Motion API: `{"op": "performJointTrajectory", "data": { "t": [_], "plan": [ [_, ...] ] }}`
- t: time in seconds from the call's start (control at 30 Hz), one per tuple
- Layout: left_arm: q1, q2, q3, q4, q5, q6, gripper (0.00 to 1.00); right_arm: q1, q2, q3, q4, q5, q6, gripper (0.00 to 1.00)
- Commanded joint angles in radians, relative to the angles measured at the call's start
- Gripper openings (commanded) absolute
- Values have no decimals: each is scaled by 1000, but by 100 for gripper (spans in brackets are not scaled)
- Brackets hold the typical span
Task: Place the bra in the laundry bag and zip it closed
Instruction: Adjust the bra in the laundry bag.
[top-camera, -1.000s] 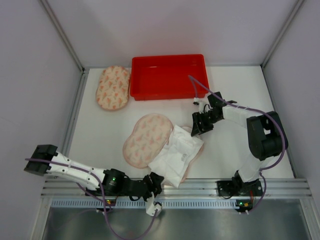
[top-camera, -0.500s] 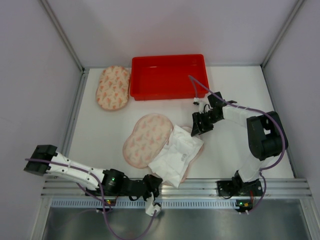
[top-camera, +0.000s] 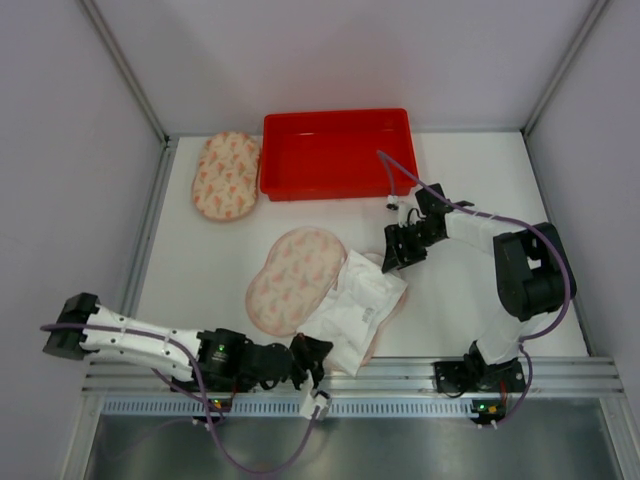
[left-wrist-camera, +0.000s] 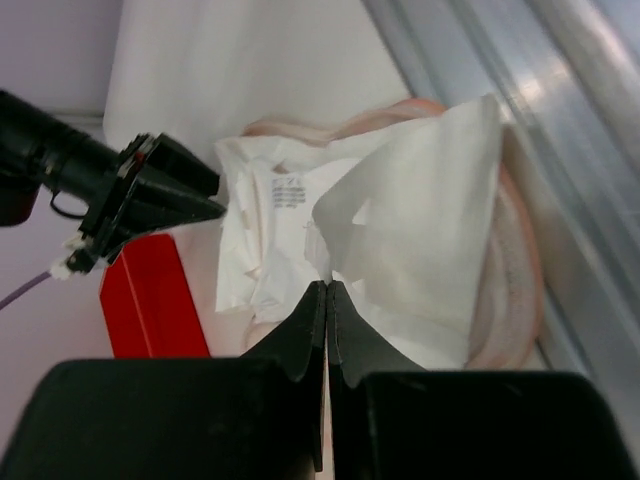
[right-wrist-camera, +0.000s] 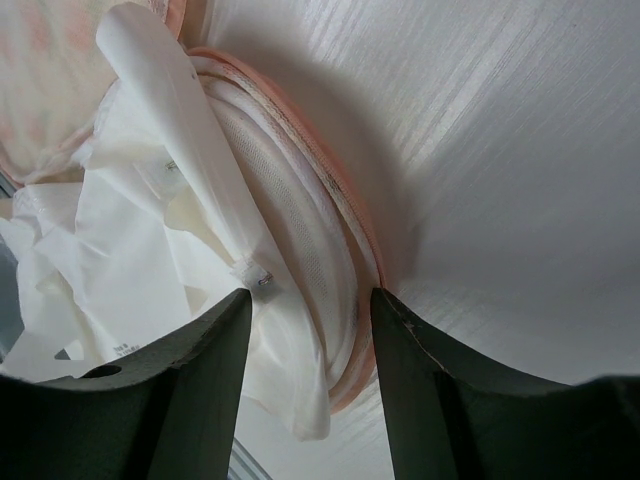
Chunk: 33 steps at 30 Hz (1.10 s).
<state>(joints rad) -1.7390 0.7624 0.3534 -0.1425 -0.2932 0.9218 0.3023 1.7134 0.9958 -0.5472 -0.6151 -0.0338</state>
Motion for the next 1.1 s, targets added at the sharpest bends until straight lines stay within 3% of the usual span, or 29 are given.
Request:
{"op": "performJointTrajectory", "data": {
  "t": [0.0, 0.2, 0.4, 0.63, 1.07],
  "plan": [
    [129, 37, 76, 18, 32, 34, 0, -17, 3, 29, -14, -20, -12, 52],
    [389, 211, 160, 176, 176, 77, 0, -17, 12, 35, -22, -23, -14, 52],
    [534, 374, 219, 264, 288, 98, 0, -23, 0, 37, -31, -23, -15, 52],
    [565, 439, 216, 279, 402, 134, 0, -32, -15, 24, -36, -31, -20, 52],
    [567, 601, 266, 373, 398, 196, 0, -34, -15, 29, -36, -37, -20, 52]
  ]
}}
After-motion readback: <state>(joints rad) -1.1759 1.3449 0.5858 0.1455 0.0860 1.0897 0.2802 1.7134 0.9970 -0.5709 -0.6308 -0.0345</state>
